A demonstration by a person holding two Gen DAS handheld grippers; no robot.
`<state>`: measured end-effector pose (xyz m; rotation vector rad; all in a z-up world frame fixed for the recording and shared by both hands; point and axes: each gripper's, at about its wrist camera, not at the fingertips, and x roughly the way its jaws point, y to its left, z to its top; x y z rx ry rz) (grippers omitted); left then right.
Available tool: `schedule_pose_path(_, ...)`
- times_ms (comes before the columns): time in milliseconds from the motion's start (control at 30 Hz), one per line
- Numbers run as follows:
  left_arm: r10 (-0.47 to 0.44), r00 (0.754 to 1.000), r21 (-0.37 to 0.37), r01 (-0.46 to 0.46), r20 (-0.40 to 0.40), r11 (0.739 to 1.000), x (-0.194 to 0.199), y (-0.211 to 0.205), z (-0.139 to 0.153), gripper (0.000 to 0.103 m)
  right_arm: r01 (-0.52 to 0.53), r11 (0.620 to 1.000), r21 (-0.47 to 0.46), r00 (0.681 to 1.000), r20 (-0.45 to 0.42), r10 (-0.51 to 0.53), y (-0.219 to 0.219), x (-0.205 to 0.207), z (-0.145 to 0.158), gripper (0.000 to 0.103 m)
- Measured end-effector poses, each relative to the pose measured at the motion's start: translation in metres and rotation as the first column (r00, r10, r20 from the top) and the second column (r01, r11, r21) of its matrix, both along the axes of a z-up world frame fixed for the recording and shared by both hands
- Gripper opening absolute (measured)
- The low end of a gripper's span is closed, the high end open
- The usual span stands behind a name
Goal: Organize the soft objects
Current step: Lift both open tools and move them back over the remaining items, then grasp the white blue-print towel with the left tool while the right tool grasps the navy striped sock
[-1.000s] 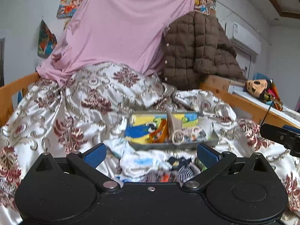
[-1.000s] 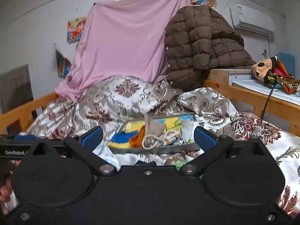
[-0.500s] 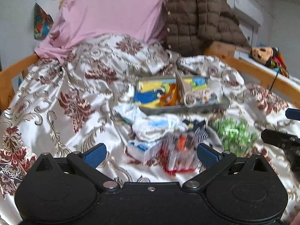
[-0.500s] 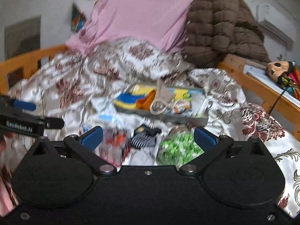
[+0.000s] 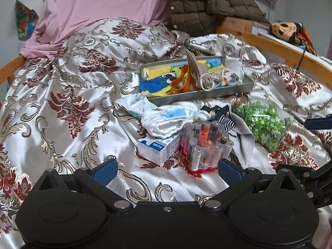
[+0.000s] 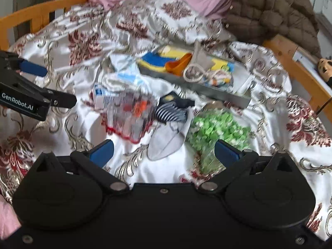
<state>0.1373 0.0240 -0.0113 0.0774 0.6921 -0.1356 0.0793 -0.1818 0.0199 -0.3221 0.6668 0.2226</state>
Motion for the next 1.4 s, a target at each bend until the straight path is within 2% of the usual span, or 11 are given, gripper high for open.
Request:
schedule_pose_path(200, -0.014, 1.000, 0.005, 0.014, -0.005, 1.000, 0.014, 0.005, -0.004, 0.102, -0.010, 1.000, -0.026, 0.998, -0.062, 0.008, 0.004, 0.024, -0.019, 0.102)
schedule_pose_path(400, -0.006, 1.000, -0.002, 0.006, 0.009, 1.000, 0.032, 0.011, -0.006, 0.102, 0.009, 1.000, 0.003, 0.999, -0.053, -0.009, -0.001, 0.052, -0.021, 0.102)
schedule_pose_path(500, -0.012, 0.999, 0.012, 0.012, 0.033, 1.000, 0.040, 0.013, -0.006, 0.102, 0.013, 0.999, -0.029, 1.000, -0.017, -0.013, -0.001, 0.063, -0.021, 0.102)
schedule_pose_path(633, -0.012, 0.998, 0.020, 0.011, 0.059, 1.000, 0.051, 0.016, -0.006, 0.102, 0.039, 0.999, 0.000, 0.999, -0.014, -0.039, -0.007, 0.085, -0.025, 0.102)
schedule_pose_path(867, 0.019, 0.996, -0.023, -0.017, 0.086, 1.000, 0.076, 0.026, -0.010, 0.102, 0.045, 0.999, 0.005, 0.999, 0.019, -0.045, -0.004, 0.123, -0.035, 0.102)
schedule_pose_path(1100, 0.070, 0.996, -0.116, -0.063, 0.053, 0.991, 0.108, 0.036, -0.023, 0.102, 0.062, 0.998, 0.027, 0.997, 0.041, -0.063, 0.001, 0.166, -0.043, 0.102)
schedule_pose_path(1267, 0.075, 0.997, -0.181, -0.071, 0.016, 0.981, 0.131, 0.035, -0.033, 0.102, 0.052, 0.998, 0.021, 0.998, 0.037, -0.053, 0.011, 0.199, -0.051, 0.095)
schedule_pose_path(1333, 0.065, 0.998, -0.200, -0.064, 0.001, 0.978, 0.140, 0.033, -0.037, 0.102, 0.050, 0.999, 0.021, 0.998, 0.027, -0.050, 0.015, 0.213, -0.054, 0.085)
schedule_pose_path(1400, 0.048, 0.999, -0.218, -0.050, -0.014, 0.975, 0.148, 0.030, -0.041, 0.100, 0.041, 0.999, 0.018, 0.999, 0.011, -0.041, 0.019, 0.227, -0.058, 0.080)
